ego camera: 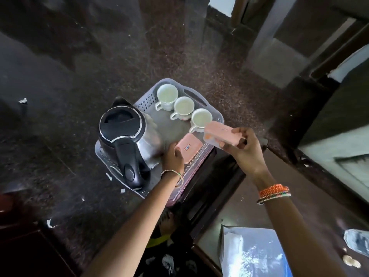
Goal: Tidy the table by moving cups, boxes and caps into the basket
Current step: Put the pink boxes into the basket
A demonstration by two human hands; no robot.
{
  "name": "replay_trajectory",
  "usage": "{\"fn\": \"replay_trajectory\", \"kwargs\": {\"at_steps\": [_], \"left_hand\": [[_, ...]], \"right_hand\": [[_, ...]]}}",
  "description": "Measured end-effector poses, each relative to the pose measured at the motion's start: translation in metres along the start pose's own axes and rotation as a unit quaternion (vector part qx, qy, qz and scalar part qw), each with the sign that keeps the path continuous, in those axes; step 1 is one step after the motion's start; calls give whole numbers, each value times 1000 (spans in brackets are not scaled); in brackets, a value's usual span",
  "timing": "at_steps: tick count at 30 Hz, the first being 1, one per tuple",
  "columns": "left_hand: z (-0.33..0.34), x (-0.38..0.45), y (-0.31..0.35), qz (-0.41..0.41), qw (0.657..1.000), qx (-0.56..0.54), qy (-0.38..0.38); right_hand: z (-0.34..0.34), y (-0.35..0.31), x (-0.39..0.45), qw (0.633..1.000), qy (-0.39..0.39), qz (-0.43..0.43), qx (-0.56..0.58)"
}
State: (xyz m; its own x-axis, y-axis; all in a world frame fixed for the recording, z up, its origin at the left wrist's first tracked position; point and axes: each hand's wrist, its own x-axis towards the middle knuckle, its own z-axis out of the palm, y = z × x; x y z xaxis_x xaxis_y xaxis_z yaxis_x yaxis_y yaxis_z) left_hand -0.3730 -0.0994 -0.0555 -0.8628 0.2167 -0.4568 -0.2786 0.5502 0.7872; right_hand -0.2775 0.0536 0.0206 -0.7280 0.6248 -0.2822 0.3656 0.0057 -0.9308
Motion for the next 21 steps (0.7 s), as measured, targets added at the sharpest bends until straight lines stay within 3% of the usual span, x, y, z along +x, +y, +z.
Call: {"fn": "replay_trajectory", "kwargs": {"at_steps": [7,9,11,15,17,21], "left_hand": [[-10,5,3,57,992,97,-52],[-14,1,1,74,976,193,-68],[-16,-2,-1,68,973,208,-75],[-24,-11,-1,12,998,3,-56],[-27,-14,-1,-36,993,-101,-55],[-27,-21,-4,-29,992,-118,-37]], "right_hand": [[16,-3,26,965,-110,-83,-224],[26,-4,31,924,-158,-140,-318],[36,-5,37,870,-191,-199,-408],[49,-10,50,804,-227,-231,-499],[51,-11,52,780,-248,-244,-519],[51,-11,51,753,-251,-270,-545]]}}
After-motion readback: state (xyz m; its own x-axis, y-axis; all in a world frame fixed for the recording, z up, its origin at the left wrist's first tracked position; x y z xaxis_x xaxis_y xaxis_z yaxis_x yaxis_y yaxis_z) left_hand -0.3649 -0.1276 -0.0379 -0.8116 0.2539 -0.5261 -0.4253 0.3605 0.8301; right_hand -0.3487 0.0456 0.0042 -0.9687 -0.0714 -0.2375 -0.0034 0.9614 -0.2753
